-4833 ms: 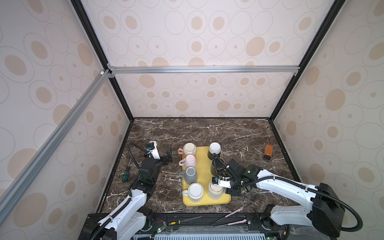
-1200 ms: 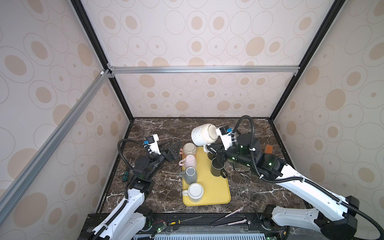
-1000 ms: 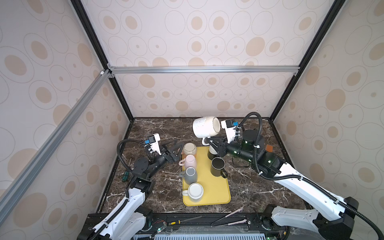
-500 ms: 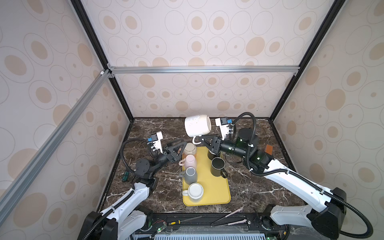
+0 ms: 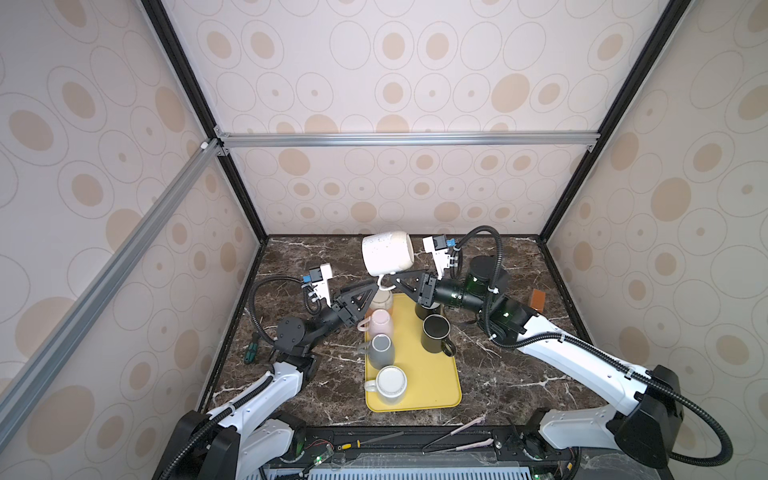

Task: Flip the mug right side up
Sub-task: 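Grasp the mug handle with the left gripper while the right gripper holds it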

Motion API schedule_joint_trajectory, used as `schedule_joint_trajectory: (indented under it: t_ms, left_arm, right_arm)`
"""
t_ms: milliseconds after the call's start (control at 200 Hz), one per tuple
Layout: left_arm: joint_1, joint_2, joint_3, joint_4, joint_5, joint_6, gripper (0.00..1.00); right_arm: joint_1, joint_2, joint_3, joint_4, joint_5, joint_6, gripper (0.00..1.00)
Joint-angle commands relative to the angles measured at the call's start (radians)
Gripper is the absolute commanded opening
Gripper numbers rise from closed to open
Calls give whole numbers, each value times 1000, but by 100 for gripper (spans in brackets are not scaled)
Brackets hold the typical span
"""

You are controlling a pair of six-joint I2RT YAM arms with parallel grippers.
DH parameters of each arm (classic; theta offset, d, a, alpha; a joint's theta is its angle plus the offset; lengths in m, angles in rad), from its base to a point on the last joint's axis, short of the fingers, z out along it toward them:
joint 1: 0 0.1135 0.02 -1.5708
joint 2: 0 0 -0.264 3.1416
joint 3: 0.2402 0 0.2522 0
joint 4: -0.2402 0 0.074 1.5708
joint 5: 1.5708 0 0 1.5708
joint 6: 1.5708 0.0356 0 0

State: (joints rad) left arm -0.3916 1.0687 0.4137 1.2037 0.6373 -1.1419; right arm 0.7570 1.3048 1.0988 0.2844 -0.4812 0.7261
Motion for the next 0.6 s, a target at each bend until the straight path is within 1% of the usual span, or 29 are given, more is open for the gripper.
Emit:
schedule_joint_trajectory:
  t_ms: [0, 95, 250, 345, 595]
  left_arm:
    - [-13, 12, 41, 61, 6, -19, 50]
    - [-16, 20, 46, 68, 7, -24, 45]
    - [-19, 31, 48, 81, 6, -28, 43]
    - [-21, 37, 48, 88, 7, -33, 35]
    - [-24, 40, 45, 96, 7, -38, 32]
  right_arm:
    - [-3, -1, 24, 167, -40, 13, 0]
    - [-3, 3, 18, 174, -42, 18, 0]
    - [-2, 16, 14, 188, -50, 25, 0]
    - [-3, 25, 13, 200, -51, 32, 0]
    - [-2, 49, 18, 210, -70, 28, 0]
